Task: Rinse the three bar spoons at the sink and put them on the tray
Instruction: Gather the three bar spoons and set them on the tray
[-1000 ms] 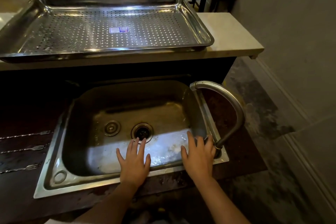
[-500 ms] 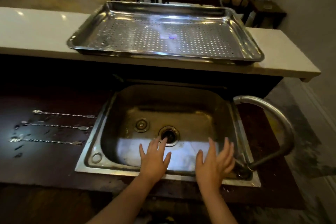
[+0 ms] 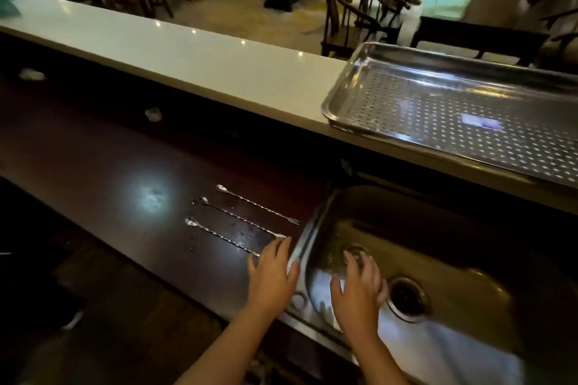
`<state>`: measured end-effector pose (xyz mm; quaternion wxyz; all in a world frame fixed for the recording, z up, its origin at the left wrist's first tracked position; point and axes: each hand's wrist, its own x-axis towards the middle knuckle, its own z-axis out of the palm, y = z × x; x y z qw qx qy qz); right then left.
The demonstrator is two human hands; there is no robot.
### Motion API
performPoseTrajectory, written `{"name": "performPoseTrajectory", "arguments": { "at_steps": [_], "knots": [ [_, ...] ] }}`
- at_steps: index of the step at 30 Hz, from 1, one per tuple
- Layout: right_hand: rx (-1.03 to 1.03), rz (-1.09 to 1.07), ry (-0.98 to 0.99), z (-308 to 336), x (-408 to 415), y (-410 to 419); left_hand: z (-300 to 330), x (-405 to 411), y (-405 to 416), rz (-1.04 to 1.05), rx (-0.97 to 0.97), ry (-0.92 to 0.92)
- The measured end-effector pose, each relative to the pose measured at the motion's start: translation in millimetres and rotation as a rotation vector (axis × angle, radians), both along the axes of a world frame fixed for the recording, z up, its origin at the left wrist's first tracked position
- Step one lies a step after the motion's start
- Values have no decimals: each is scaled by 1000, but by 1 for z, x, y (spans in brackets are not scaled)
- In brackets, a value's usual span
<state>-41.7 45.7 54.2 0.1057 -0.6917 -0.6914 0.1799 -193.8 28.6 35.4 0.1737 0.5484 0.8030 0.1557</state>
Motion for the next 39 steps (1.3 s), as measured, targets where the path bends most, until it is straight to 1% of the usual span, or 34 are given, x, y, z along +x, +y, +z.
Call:
{"name": "performPoseTrajectory", "arguments": {
  "at_steps": [3, 6, 11, 15, 17, 19, 21, 23, 24, 27, 29, 32, 37, 39],
  "knots": [
    [-6, 48, -3, -2, -48, 13, 2, -54, 8, 67, 11, -16],
    [0, 78, -23, -4, -86, 26, 2, -93, 14, 82, 4, -5],
    [13, 105, -47, -12, -133, 40, -1, -133, 14, 54, -2, 1],
    [-37, 196, -110, -18, -156, 56, -5, -153, 11, 106, 41, -87],
    [-82, 261, -127, -22, -163, 65, -5, -158, 8, 226, 72, -251],
    [-137, 324, -133, -27, -167, 73, -4, -161, 7, 424, 72, -478],
    [-175, 370, -148, -31, -169, 80, 1, -164, 9, 648, 52, -762],
    [-190, 399, -164, -34, -171, 86, 7, -164, 11, 856, 63, -1124],
    [-197, 407, -167, -35, -173, 88, 10, -165, 13, 939, 73, -1269],
    [-209, 414, -156, -37, -177, 94, 13, -169, 20, 1092, 75, -1543],
    [-206, 419, -139, -39, -180, 95, 12, -171, 25, 1133, 79, -1644],
    [-176, 442, -123, -42, -181, 95, 11, -172, 33, 1182, 90, -1735],
    [-108, 489, -173, -46, -181, 85, 9, -167, 42, 1195, 96, -1771],
    [-82, 475, -194, -48, -180, 82, 9, -166, 46, 1185, 93, -1775]
  ]
}}
